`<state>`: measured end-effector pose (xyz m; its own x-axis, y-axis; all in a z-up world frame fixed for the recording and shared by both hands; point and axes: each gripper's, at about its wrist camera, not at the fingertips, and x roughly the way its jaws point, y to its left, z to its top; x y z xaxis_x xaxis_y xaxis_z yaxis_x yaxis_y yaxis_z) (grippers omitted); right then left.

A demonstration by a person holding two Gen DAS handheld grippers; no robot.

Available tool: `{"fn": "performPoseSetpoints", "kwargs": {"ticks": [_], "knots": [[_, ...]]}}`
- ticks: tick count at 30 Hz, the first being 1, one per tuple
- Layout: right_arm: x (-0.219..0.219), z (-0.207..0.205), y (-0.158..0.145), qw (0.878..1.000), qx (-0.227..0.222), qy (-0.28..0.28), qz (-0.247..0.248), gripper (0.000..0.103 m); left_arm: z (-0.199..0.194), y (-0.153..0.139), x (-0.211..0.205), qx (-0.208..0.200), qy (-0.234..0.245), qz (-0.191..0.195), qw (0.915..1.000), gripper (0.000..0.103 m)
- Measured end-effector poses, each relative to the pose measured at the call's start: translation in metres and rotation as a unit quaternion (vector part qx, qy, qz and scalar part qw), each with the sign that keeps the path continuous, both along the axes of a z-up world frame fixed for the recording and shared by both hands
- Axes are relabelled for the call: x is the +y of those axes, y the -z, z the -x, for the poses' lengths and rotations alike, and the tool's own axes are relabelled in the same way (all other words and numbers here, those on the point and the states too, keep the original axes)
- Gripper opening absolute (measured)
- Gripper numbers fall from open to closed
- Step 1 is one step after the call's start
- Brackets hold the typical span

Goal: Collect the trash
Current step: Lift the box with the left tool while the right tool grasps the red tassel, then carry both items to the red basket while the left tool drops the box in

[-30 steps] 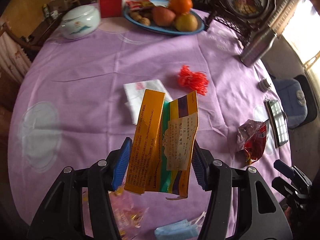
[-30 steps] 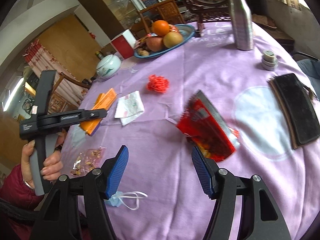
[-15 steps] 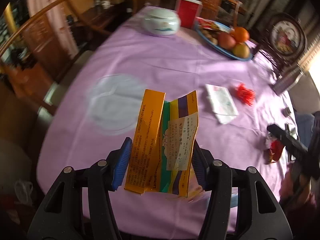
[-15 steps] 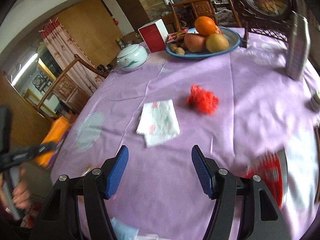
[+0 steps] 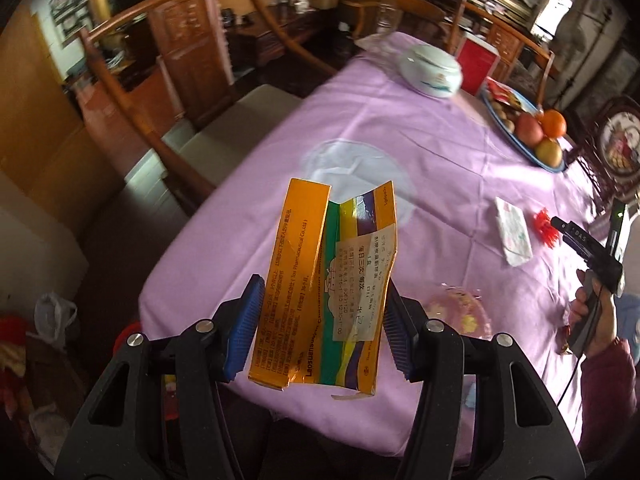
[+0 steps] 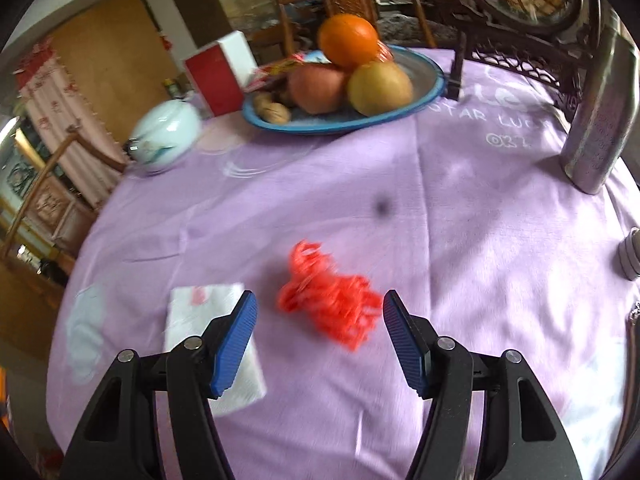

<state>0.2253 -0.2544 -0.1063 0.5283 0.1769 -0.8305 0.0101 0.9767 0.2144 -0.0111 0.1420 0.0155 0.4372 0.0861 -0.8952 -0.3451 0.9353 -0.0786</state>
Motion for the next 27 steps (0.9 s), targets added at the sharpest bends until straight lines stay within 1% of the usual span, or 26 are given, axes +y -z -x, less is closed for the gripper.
{"fn": "performPoseSetpoints", "kwargs": {"ticks": [1, 3, 4, 5, 6, 8, 11, 13, 16, 19, 22, 27], "knots": [[0.001, -0.004, 0.004, 1.000, 0.004, 0.002, 0.003, 0.065, 0.004, -0.001, 0.004, 0.000, -0.007, 0.000, 1.0000, 0.056], [0.004, -0.011, 0.013, 1.000, 0.017, 0.006, 0.008, 0.059, 0.008, -0.002, 0.010, 0.000, -0.015, 0.000, 0.9999, 0.056], [0.005, -0.012, 0.015, 1.000, 0.023, 0.004, 0.001, 0.048, 0.009, -0.003, 0.013, -0.001, -0.018, 0.002, 0.9998, 0.056], [0.006, -0.014, 0.016, 1.000, 0.026, 0.003, -0.004, 0.044, 0.010, -0.003, 0.016, -0.002, -0.019, 0.004, 0.9998, 0.056], [0.007, -0.010, 0.011, 1.000, 0.018, 0.006, -0.002, 0.040, 0.010, -0.003, 0.017, -0.003, -0.019, 0.005, 0.9998, 0.056], [0.009, -0.003, 0.001, 1.000, 0.007, -0.004, -0.008, 0.022, 0.008, -0.004, 0.019, -0.006, -0.017, 0.008, 0.9998, 0.056], [0.011, 0.012, -0.019, 1.000, -0.012, -0.014, -0.022, 0.021, 0.000, -0.004, 0.017, -0.011, -0.002, 0.014, 0.9998, 0.056], [0.015, 0.031, -0.039, 0.999, -0.037, -0.031, -0.022, 0.021, -0.008, -0.003, 0.013, -0.014, 0.013, 0.020, 0.9996, 0.056], [0.021, 0.055, -0.061, 0.997, -0.058, -0.050, -0.024, 0.021, -0.020, -0.002, 0.006, -0.020, 0.036, 0.028, 0.9988, 0.056], [0.029, 0.079, -0.079, 0.995, -0.068, -0.064, -0.029, 0.021, -0.031, -0.003, -0.003, -0.031, 0.066, 0.037, 0.9967, 0.056], [0.043, 0.101, -0.093, 0.994, -0.074, -0.079, -0.033, 0.021, -0.037, -0.003, -0.008, -0.040, 0.086, 0.047, 0.9944, 0.056], [0.072, 0.130, -0.112, 0.990, -0.082, -0.106, -0.042, 0.021, -0.036, -0.004, -0.005, -0.052, 0.100, 0.056, 0.9920, 0.056]]}}
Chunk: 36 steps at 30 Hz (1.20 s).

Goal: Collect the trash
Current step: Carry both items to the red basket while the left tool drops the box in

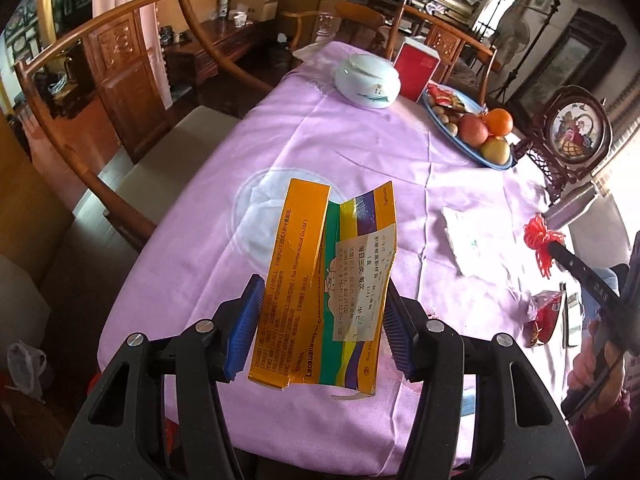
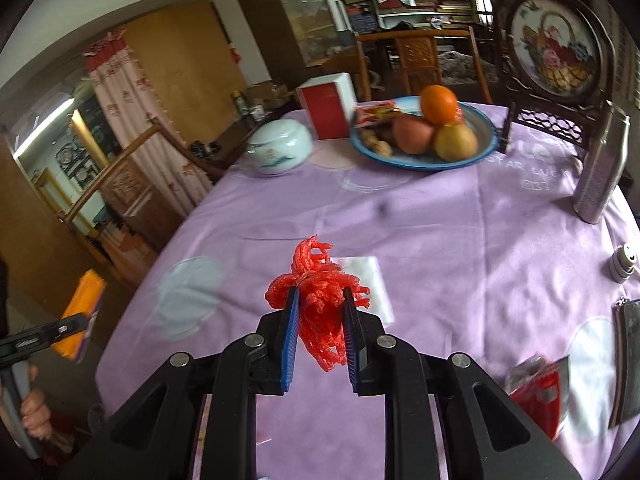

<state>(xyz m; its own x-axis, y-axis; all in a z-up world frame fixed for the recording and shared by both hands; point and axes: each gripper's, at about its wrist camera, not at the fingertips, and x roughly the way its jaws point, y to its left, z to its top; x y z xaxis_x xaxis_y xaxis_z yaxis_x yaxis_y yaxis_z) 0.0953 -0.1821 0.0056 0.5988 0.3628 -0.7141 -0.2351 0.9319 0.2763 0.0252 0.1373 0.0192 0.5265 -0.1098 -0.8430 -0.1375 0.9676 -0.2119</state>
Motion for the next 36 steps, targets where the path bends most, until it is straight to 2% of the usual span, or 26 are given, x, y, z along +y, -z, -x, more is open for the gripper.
{"fn": "performPoseSetpoints", "kwargs": {"ticks": [7, 15, 22, 29, 33, 36], "knots": [[0.058, 0.025, -0.019, 0.998, -0.010, -0.064, -0.001, 0.021, 0.020, -0.001, 0.035, -0.010, -0.027, 0.005, 0.9996, 0.056], [0.147, 0.047, -0.034, 0.987, -0.015, -0.163, 0.001, 0.021, 0.076, 0.006, 0.109, -0.005, -0.115, -0.001, 0.9934, 0.056], [0.232, 0.075, -0.039, 0.964, -0.009, -0.267, 0.008, 0.021, 0.149, 0.025, 0.174, 0.019, -0.216, -0.010, 0.9763, 0.056], [0.301, 0.114, -0.041, 0.936, 0.003, -0.352, 0.011, 0.021, 0.233, 0.062, 0.226, 0.064, -0.312, 0.015, 0.9477, 0.056], [0.325, 0.132, -0.040, 0.923, 0.014, -0.384, 0.018, 0.021, 0.263, 0.083, 0.242, 0.088, -0.339, 0.035, 0.9362, 0.056], [0.334, 0.143, -0.039, 0.918, 0.020, -0.395, 0.029, 0.021, 0.273, 0.093, 0.249, 0.097, -0.344, 0.044, 0.9329, 0.057]]}}
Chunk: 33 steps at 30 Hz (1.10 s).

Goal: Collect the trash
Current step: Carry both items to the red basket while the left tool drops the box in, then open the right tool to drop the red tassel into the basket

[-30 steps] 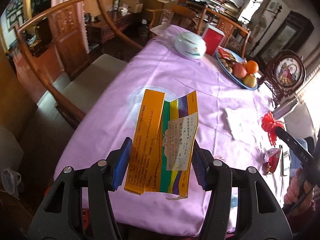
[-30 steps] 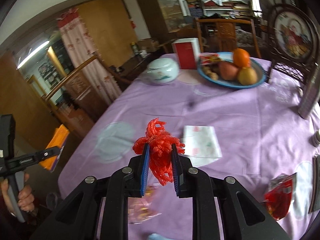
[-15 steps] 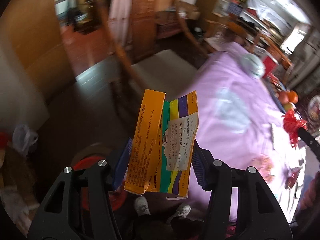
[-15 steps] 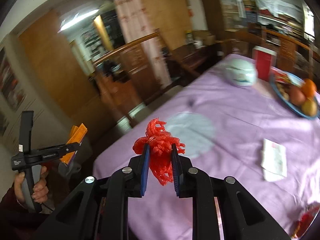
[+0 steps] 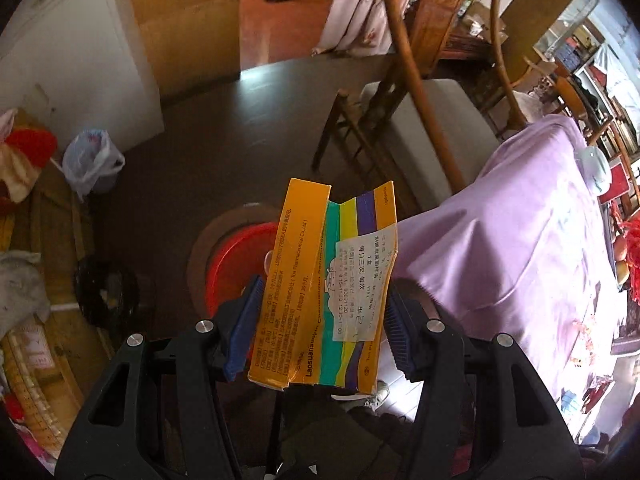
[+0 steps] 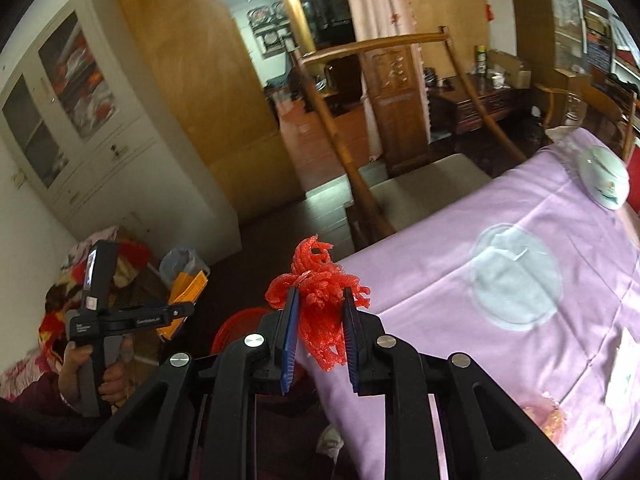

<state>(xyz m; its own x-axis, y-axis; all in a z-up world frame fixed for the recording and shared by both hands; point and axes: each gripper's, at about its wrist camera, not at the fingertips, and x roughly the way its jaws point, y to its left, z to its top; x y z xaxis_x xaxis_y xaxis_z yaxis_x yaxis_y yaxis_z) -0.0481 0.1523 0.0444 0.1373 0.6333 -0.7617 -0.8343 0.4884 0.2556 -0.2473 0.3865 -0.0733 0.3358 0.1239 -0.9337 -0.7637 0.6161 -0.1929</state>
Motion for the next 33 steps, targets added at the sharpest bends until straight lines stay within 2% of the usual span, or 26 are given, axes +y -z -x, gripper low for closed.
{"fn": "performPoseSetpoints", "kwargs": {"ticks": [7, 11, 16, 24, 33], "knots": [[0.005, 0.005, 0.005, 1.000, 0.000, 0.002, 0.020, 0.021, 0.000, 0.017, 0.009, 0.015, -0.008, 0.019, 0.9997, 0.061], [0.008, 0.006, 0.008, 1.000, 0.001, 0.000, 0.025, 0.021, 0.004, 0.022, 0.015, 0.021, -0.016, 0.025, 0.9993, 0.075], [0.021, 0.009, 0.012, 0.999, 0.009, -0.017, 0.028, 0.021, 0.009, 0.017, 0.019, 0.018, -0.027, 0.021, 0.9993, 0.076], [0.072, 0.037, 0.035, 0.993, 0.048, -0.103, 0.044, 0.021, 0.050, 0.004, 0.026, 0.019, -0.074, 0.011, 0.9970, 0.079], [0.141, 0.078, 0.053, 0.976, 0.064, -0.202, 0.055, 0.022, 0.101, -0.002, 0.026, 0.030, -0.130, 0.007, 0.9911, 0.079]]}}
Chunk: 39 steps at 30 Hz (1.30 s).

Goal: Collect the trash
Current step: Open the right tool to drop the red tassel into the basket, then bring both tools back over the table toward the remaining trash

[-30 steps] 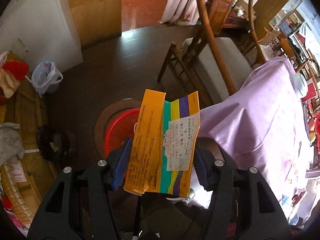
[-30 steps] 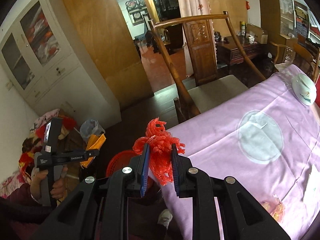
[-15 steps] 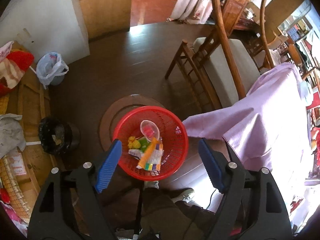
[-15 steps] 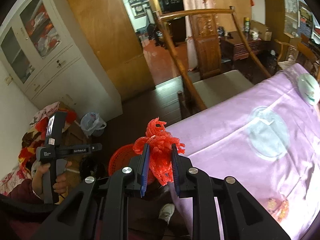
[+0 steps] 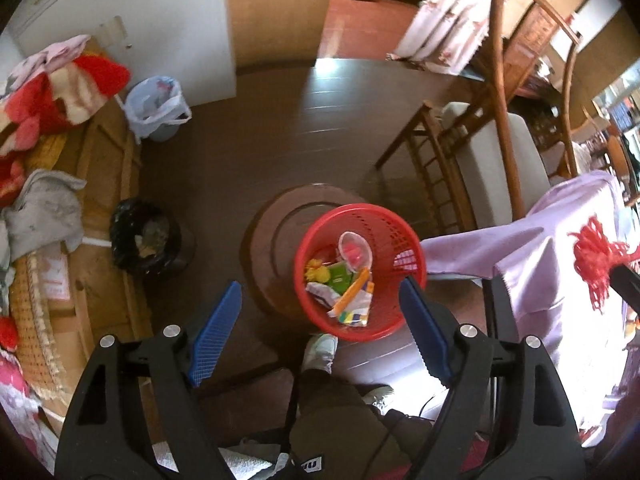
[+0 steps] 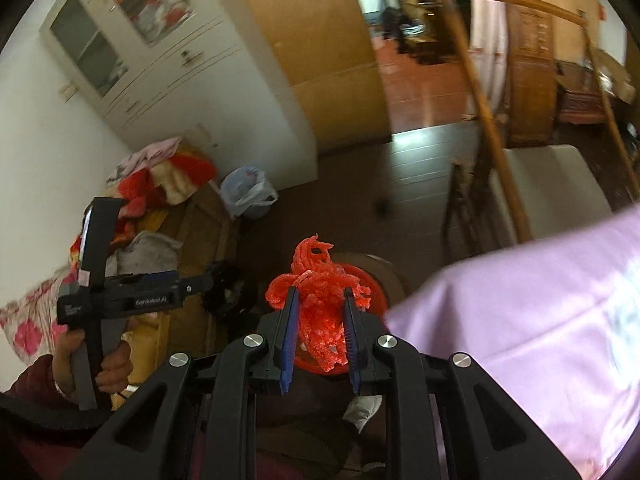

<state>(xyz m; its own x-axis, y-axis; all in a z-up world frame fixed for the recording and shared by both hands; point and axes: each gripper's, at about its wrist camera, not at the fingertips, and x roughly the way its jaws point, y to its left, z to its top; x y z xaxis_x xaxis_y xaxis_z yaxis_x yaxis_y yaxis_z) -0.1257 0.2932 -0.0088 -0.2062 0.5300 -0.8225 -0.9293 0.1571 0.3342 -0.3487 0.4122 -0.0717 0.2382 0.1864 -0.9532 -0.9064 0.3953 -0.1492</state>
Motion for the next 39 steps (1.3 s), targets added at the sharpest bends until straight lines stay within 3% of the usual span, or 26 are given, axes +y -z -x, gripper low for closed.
{"fn": "performPoseSetpoints", "kwargs": {"ticks": [3, 8, 13, 19, 25, 31, 34, 39], "knots": [[0.022, 0.014, 0.001, 1.000, 0.005, -0.027, -0.004, 0.026, 0.011, -0.002, 0.001, 0.003, -0.013, -0.005, 0.9999, 0.079], [0.029, 0.019, -0.006, 0.999, 0.024, -0.033, -0.024, 0.044, 0.025, -0.006, 0.004, 0.002, -0.033, -0.007, 0.9994, 0.079], [0.017, 0.007, -0.014, 0.999, 0.020, -0.007, -0.028, 0.044, 0.019, -0.008, 0.009, -0.009, -0.030, -0.005, 0.9995, 0.079], [-0.017, -0.019, -0.018, 0.998, 0.009, 0.047, -0.029, 0.044, -0.020, -0.011, 0.007, -0.018, 0.023, -0.010, 0.9995, 0.079], [-0.064, -0.052, -0.022, 0.991, 0.000, 0.131, -0.037, 0.044, -0.077, -0.017, -0.006, -0.028, 0.102, -0.017, 0.9943, 0.079], [-0.135, -0.082, -0.027, 0.972, -0.013, 0.231, -0.049, 0.045, -0.147, -0.028, -0.037, -0.037, 0.203, -0.030, 0.9780, 0.079], [-0.174, -0.094, -0.029, 0.957, -0.017, 0.286, -0.053, 0.045, -0.182, -0.034, -0.059, -0.047, 0.256, -0.036, 0.9650, 0.079], [-0.247, -0.102, -0.032, 0.922, -0.032, 0.381, -0.059, 0.045, -0.244, -0.041, -0.109, -0.059, 0.352, -0.042, 0.9334, 0.080]]}}
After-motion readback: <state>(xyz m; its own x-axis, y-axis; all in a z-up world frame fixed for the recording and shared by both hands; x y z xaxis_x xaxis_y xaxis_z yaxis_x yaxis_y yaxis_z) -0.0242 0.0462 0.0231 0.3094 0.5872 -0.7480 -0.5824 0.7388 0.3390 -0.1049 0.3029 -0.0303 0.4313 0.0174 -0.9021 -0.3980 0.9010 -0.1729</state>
